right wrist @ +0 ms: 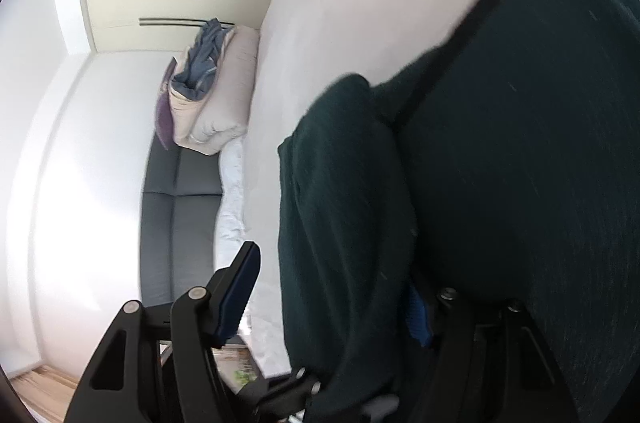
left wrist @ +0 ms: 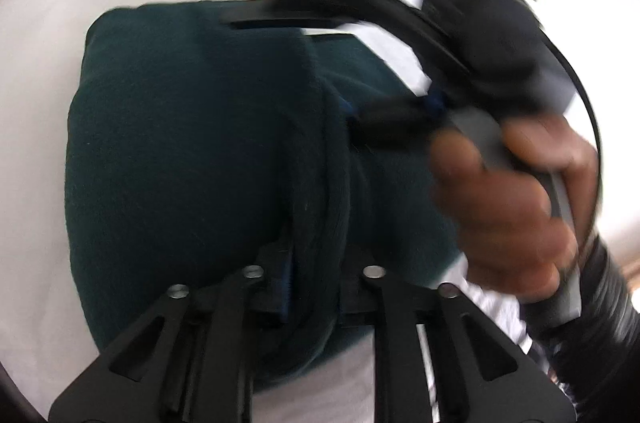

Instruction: Fold small clothes

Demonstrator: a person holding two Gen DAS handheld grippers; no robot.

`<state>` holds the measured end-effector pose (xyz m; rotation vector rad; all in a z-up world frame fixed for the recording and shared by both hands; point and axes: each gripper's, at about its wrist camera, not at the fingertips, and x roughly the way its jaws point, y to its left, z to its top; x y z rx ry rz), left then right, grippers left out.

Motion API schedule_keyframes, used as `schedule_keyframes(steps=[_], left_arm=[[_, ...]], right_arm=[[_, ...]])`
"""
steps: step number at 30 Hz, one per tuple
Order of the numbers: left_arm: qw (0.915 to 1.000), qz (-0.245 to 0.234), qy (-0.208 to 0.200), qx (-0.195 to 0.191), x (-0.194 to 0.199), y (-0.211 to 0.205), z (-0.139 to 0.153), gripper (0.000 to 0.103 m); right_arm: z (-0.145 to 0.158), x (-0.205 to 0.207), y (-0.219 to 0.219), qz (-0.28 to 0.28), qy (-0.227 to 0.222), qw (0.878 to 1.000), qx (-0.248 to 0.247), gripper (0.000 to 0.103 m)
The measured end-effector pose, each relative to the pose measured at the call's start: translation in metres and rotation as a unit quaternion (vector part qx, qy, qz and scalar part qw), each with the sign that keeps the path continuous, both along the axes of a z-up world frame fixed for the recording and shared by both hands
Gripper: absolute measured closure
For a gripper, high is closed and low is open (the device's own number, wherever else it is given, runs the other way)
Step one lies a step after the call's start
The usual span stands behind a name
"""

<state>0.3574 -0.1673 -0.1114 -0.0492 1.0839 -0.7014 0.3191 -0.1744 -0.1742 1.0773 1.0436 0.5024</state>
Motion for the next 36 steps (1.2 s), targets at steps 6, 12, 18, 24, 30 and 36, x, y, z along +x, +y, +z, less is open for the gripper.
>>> schedule_keyframes(steps=[6, 12, 18, 24, 30, 36], left_arm=[[0.9973, -0.026, 0.001, -0.069, -0.029, 0.027, 0.013, 0.023], [0.9905, 0.019, 0.045, -0.129, -0.023, 0.082, -0.006, 0.023], [0.9861, 0.028, 0.011, -0.163, -0.037, 0.105, 0.008, 0.023], [0.9814, 0.047, -0.004, -0.186, -0.034, 0.13, 0.016, 0.023], [0.9811, 0.036, 0.003, -0.19, -0.034, 0.127, 0.01, 0.023], [0.9855, 0.021, -0.002, -0.169, -0.042, 0.135, 0.008, 0.023]], right_arm=[[0.003, 0.007, 0.008, 0.019, 0.005, 0.997, -0.072, 0.069], [0.001, 0.016, 0.006, 0.012, -0.004, 0.997, -0.072, 0.072], [0.007, 0.015, 0.006, 0.009, -0.028, 0.992, -0.121, 0.089], [0.026, 0.003, -0.014, -0.002, -0.045, 0.985, -0.168, 0.09], [0.068, -0.007, -0.038, -0.007, -0.103, 0.963, -0.247, 0.09], [0.021, -0.012, -0.076, -0.025, -0.043, 0.966, -0.255, 0.091]])
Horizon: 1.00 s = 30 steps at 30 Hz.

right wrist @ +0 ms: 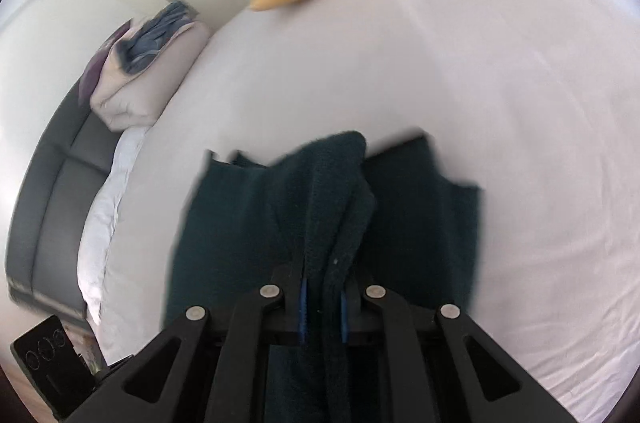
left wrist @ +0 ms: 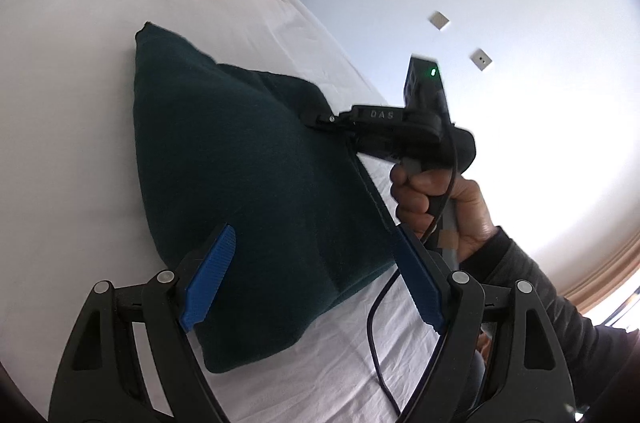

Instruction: Fold small clothes

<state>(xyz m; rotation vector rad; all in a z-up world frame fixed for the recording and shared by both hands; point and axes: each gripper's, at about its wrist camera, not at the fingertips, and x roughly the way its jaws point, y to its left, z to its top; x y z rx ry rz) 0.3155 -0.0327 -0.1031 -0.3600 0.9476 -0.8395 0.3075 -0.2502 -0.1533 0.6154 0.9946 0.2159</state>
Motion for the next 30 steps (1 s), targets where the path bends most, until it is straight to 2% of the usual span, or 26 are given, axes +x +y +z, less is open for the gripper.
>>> schedule_keyframes(steps=[2, 6, 10, 12, 15, 20, 22, 24, 26, 28, 30], left_arm=[[1.0, 0.0, -0.002, 0.009, 0.0, 0.001, 0.001, 0.023], [0.9999, 0.008, -0.003, 0.014, 0.004, 0.01, -0.005, 0.023], [0.9996, 0.004, -0.016, 0.024, 0.0, 0.018, 0.002, 0.023], [0.9995, 0.0, -0.017, 0.027, 0.006, 0.01, -0.002, 0.023], [0.9996, -0.004, -0.017, 0.023, 0.004, 0.021, -0.024, 0.023], [0.9992, -0.009, -0.016, 0.035, 0.003, 0.027, -0.037, 0.023], [0.9991, -0.011, -0.014, 0.039, 0.003, 0.028, -0.044, 0.023], [0.9986, -0.016, -0.011, 0.05, 0.004, 0.031, -0.051, 0.023], [0.9981, -0.016, -0.001, 0.059, 0.005, 0.034, -0.06, 0.023], [0.9985, -0.013, 0.002, 0.053, 0.005, 0.04, -0.064, 0.023], [0.9986, -0.012, 0.0, 0.051, 0.002, 0.044, -0.066, 0.023]], right_arm=[[-0.005, -0.009, -0.013, -0.016, -0.004, 0.999, 0.03, 0.091], [-0.001, -0.016, -0.017, -0.022, -0.016, 0.999, 0.03, 0.091], [0.005, -0.022, -0.026, -0.022, -0.02, 0.999, 0.026, 0.091], [0.012, -0.021, -0.028, -0.022, -0.019, 0.999, 0.017, 0.091], [0.017, -0.017, -0.031, -0.027, -0.016, 0.999, 0.014, 0.091], [-0.005, -0.014, -0.034, -0.014, 0.017, 1.0, 0.018, 0.09], [-0.011, -0.017, -0.039, -0.027, 0.016, 0.999, 0.034, 0.089], [-0.011, -0.025, -0.044, -0.047, 0.022, 0.996, 0.068, 0.081], [-0.004, -0.035, -0.039, -0.046, 0.022, 0.997, 0.059, 0.077], [0.001, -0.05, -0.029, -0.031, 0.018, 0.998, 0.05, 0.067], [0.003, -0.07, -0.019, -0.018, 0.018, 0.999, 0.04, 0.065]])
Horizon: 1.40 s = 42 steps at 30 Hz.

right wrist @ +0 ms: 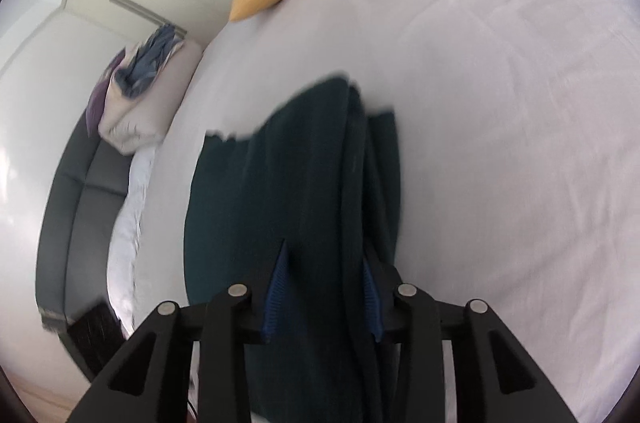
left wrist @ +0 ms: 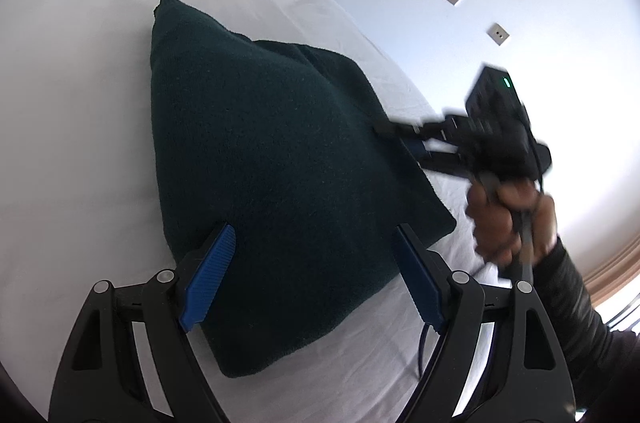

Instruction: Fold small clothes

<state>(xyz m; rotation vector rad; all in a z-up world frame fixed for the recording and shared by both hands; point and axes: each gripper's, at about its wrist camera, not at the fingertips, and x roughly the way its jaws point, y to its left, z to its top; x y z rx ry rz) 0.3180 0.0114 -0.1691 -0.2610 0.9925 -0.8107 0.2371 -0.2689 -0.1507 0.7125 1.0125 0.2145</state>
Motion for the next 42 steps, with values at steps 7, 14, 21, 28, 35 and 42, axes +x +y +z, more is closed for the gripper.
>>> schedule_keyframes(steps=[7, 14, 21, 28, 35, 42], left_arm=[[0.9997, -0.009, -0.008, 0.02, -0.011, 0.009, -0.011, 0.023], [0.9994, -0.016, 0.0, 0.03, -0.012, 0.016, -0.013, 0.023], [0.9995, -0.017, -0.006, 0.025, -0.019, 0.023, 0.0, 0.023], [0.9991, -0.021, -0.036, -0.008, 0.038, 0.023, 0.045, 0.031], [0.9939, 0.019, 0.079, -0.076, 0.122, 0.025, 0.004, 0.074], [0.9957, 0.027, 0.078, -0.042, 0.123, 0.022, -0.027, 0.076]], right_arm=[[-0.008, -0.047, -0.001, 0.004, 0.008, 1.0, -0.008, 0.087], [-0.011, -0.057, -0.005, -0.005, 0.014, 1.0, 0.003, 0.091], [-0.029, -0.055, -0.015, -0.005, 0.015, 0.999, 0.033, 0.092], [-0.035, -0.065, -0.028, -0.007, -0.001, 0.996, 0.09, 0.09], [-0.043, -0.063, -0.032, -0.006, -0.004, 0.993, 0.12, 0.09], [-0.032, -0.07, -0.045, -0.023, -0.01, 0.994, 0.11, 0.078]])
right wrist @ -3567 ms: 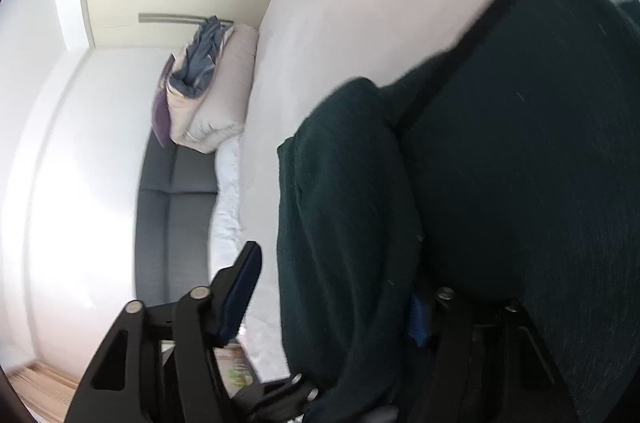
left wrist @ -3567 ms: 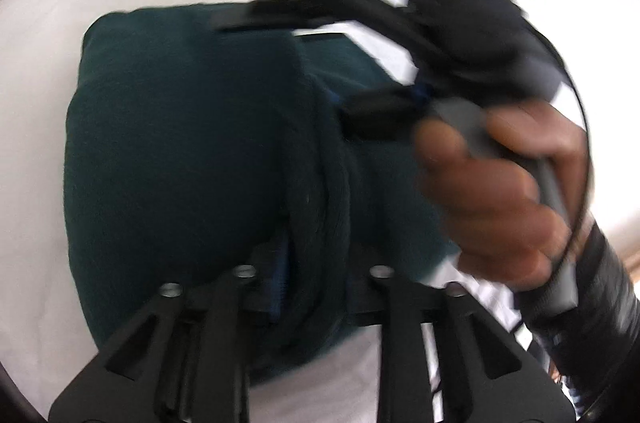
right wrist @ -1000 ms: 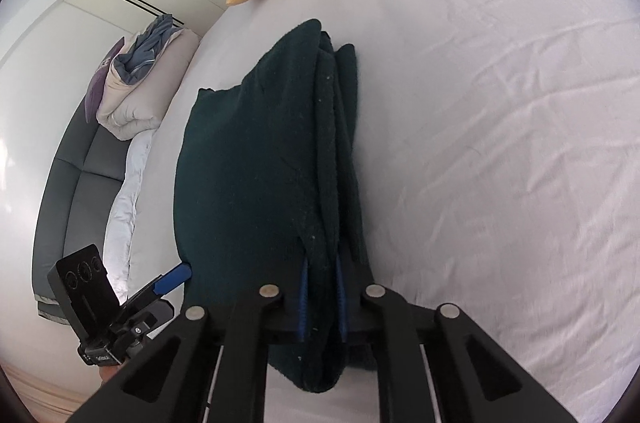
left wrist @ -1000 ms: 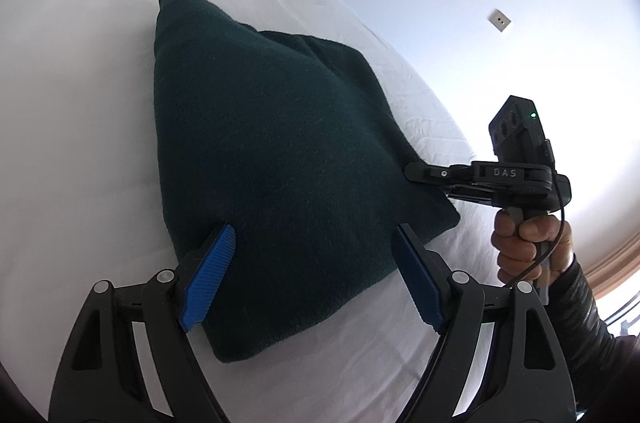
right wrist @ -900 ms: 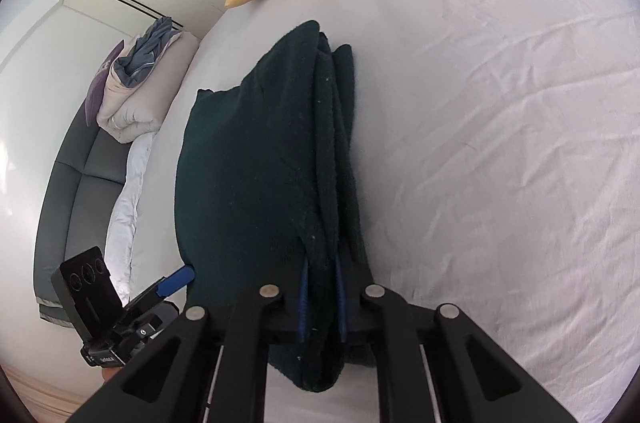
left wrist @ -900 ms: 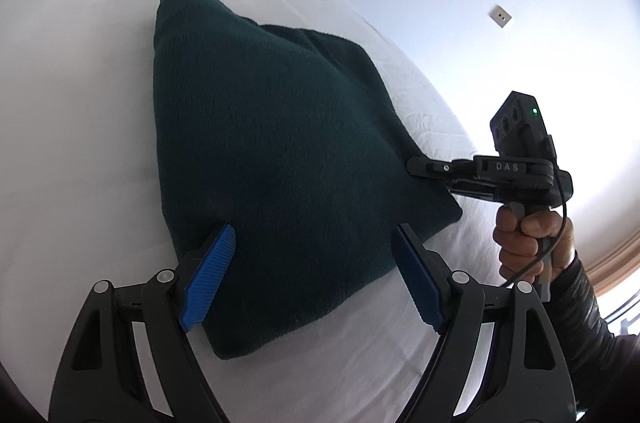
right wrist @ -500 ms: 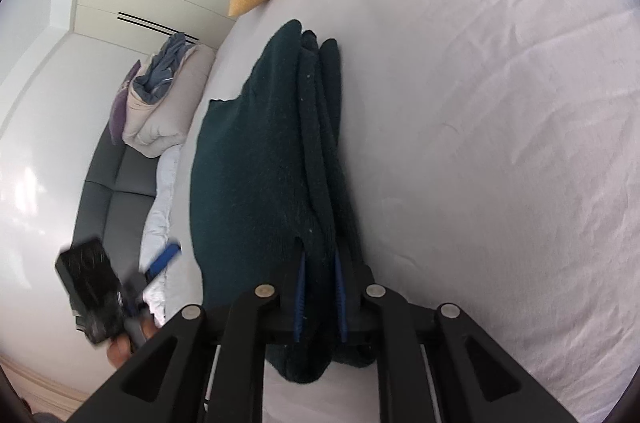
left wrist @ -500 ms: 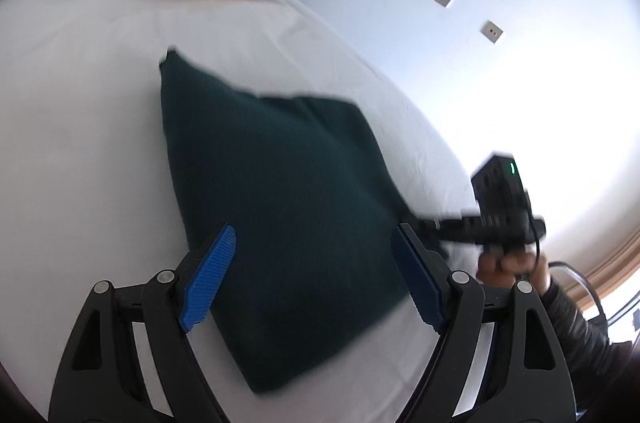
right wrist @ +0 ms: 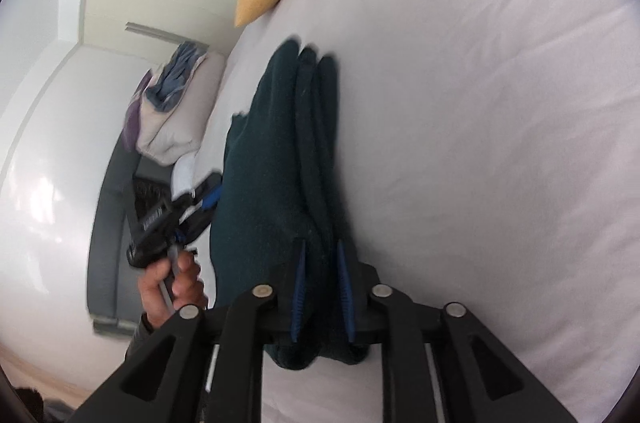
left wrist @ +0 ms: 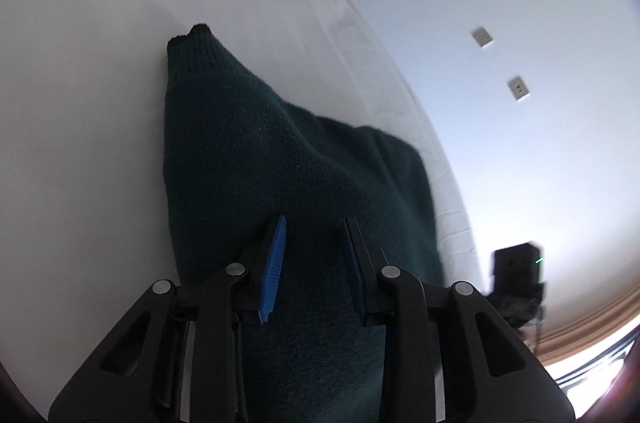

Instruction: Fold small clothes

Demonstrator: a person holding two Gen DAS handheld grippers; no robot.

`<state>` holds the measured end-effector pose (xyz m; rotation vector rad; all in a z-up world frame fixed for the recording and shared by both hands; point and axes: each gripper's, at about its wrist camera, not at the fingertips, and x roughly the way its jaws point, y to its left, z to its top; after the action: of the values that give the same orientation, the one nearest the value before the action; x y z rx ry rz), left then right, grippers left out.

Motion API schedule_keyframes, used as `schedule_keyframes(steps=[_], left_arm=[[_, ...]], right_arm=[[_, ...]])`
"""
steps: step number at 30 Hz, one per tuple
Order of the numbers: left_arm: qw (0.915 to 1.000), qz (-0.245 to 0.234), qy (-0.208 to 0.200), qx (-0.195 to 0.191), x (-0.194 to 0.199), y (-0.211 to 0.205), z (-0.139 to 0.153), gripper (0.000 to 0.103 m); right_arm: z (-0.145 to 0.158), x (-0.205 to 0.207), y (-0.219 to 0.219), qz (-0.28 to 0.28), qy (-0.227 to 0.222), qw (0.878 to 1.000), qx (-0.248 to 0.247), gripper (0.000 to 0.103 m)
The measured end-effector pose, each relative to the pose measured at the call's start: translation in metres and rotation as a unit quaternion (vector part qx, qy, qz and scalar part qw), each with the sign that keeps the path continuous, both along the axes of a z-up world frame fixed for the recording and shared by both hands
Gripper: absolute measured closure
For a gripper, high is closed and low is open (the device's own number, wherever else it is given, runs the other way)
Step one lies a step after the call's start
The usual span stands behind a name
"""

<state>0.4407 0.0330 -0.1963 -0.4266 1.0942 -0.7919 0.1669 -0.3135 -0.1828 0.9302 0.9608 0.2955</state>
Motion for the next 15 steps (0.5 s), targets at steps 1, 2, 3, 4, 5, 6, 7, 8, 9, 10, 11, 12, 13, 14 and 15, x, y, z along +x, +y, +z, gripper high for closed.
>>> schedule_keyframes(steps=[1, 2, 3, 4, 5, 6, 7, 8, 9, 10, 11, 12, 13, 14, 15], left_arm=[[1.0, -0.002, -0.004, 0.008, -0.001, -0.002, 0.0, 0.076], [0.9998, -0.004, -0.008, 0.017, -0.001, -0.004, 0.0, 0.076], [0.9994, -0.004, -0.014, 0.031, -0.002, -0.008, 0.0, 0.076], [0.9989, -0.004, -0.02, 0.042, -0.004, -0.007, -0.001, 0.076], [0.998, -0.004, -0.03, 0.055, -0.005, -0.012, 0.001, 0.076], [0.9965, -0.003, -0.042, 0.072, -0.009, -0.019, 0.0, 0.076], [0.9954, -0.002, -0.05, 0.082, -0.012, -0.022, 0.0, 0.076], [0.9939, -0.001, -0.057, 0.095, -0.014, -0.026, -0.001, 0.076], [0.9933, 0.0, -0.06, 0.099, -0.016, -0.03, -0.001, 0.076], [0.9927, -0.001, -0.061, 0.104, -0.017, -0.033, -0.001, 0.076], [0.9924, -0.002, -0.06, 0.108, -0.018, -0.035, -0.001, 0.076], [0.992, -0.004, -0.06, 0.111, -0.017, -0.034, -0.002, 0.076], [0.9918, -0.005, -0.061, 0.112, -0.016, -0.036, -0.002, 0.076], [0.9915, -0.005, -0.063, 0.114, -0.017, -0.037, -0.003, 0.076], [0.991, -0.005, -0.067, 0.115, -0.017, -0.037, -0.004, 0.076]], right_arm=[[0.009, -0.003, -0.006, -0.017, -0.004, 1.0, -0.015, 0.078], [0.016, -0.004, -0.009, -0.028, -0.009, 0.999, -0.025, 0.078], [0.024, -0.003, -0.011, -0.034, -0.014, 0.999, -0.028, 0.078], [0.033, -0.001, -0.012, -0.038, -0.025, 0.999, -0.024, 0.078], [0.041, 0.003, -0.008, -0.036, -0.042, 0.998, -0.012, 0.078], [0.047, 0.011, 0.0, -0.022, -0.054, 0.998, 0.002, 0.078], [0.049, 0.017, 0.008, -0.011, -0.058, 0.998, 0.008, 0.078], [0.05, 0.027, 0.022, 0.005, -0.058, 0.998, 0.007, 0.078], [0.049, 0.037, 0.037, 0.023, -0.057, 0.998, 0.009, 0.078], [0.047, 0.044, 0.045, 0.033, -0.057, 0.998, 0.012, 0.078], [0.042, 0.054, 0.056, 0.042, -0.057, 0.997, 0.018, 0.078], [0.034, 0.064, 0.063, 0.044, -0.049, 0.998, 0.025, 0.078], [0.029, 0.071, 0.066, 0.042, -0.041, 0.998, 0.029, 0.078], [0.021, 0.079, 0.069, 0.04, -0.029, 0.998, 0.027, 0.078], [0.014, 0.084, 0.069, 0.036, -0.017, 0.999, 0.015, 0.085]])
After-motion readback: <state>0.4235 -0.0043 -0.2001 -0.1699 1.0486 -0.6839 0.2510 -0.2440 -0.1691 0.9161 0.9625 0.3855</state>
